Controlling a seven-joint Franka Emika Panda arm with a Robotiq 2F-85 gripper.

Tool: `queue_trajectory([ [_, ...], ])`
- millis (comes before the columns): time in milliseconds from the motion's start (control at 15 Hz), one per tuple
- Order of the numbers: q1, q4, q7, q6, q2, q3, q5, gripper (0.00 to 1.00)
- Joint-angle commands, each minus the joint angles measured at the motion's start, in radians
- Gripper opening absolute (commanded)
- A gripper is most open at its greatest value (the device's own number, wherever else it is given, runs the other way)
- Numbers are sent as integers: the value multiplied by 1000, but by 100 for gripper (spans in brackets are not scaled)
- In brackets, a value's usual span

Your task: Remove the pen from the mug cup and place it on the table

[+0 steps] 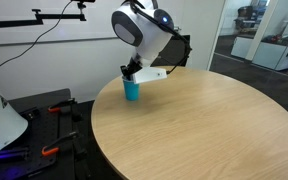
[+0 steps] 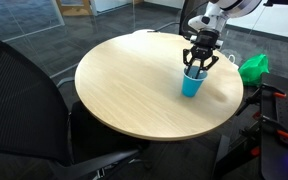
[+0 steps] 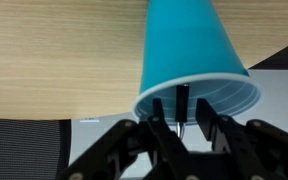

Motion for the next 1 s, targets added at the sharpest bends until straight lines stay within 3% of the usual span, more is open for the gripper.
queue_trajectory([
  [0,-12,21,-14,3,18,16,12,40],
  [533,-20,35,-18,-11,41,22,14,33],
  [800,-24,43,-23,-18,51,24,18,2],
  [933,-27,40,-26,-17,46,24,21,0],
])
